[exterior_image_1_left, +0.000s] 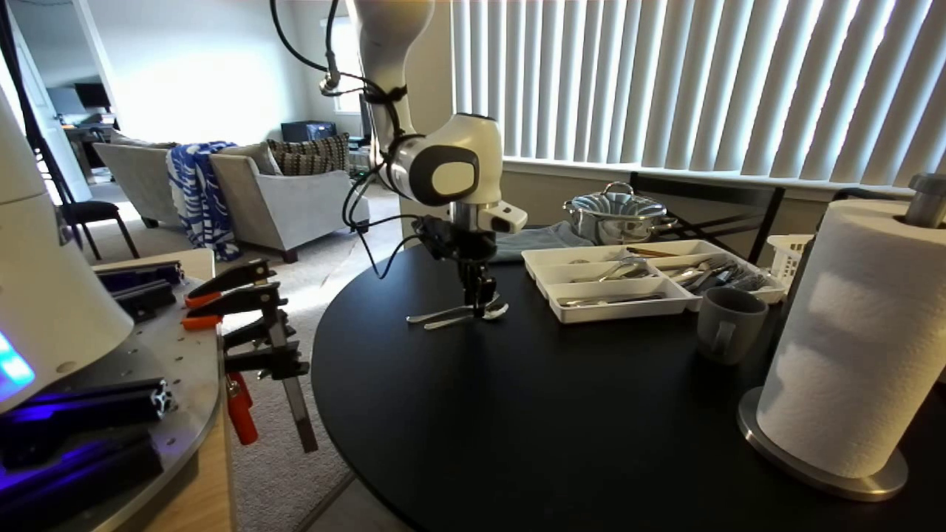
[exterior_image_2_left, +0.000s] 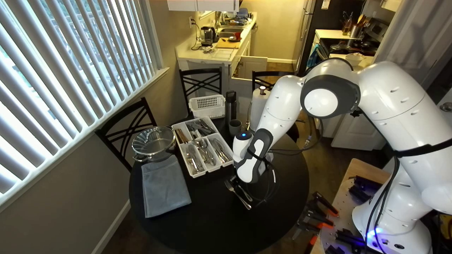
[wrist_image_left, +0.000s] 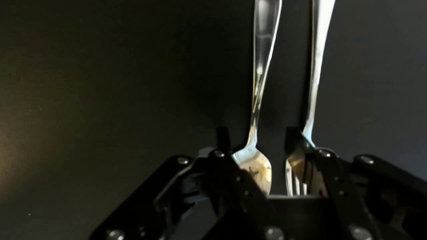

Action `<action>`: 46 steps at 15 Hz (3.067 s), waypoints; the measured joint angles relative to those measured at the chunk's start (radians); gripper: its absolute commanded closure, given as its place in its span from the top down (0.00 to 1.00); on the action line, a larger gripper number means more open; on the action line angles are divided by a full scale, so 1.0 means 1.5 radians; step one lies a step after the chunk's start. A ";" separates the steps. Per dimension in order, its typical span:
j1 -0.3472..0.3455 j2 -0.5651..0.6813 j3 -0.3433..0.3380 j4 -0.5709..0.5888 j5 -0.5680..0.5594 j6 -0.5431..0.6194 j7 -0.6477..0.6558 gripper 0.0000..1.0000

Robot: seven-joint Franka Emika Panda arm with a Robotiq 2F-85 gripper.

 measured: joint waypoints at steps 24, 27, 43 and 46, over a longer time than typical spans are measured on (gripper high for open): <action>0.015 -0.080 -0.087 0.059 0.037 0.109 0.029 1.00; -0.016 -0.021 -0.064 0.129 0.041 0.107 0.029 1.00; -0.034 0.153 -0.072 0.306 0.061 0.061 0.060 0.90; -0.029 0.158 -0.080 0.317 0.061 0.026 0.061 0.56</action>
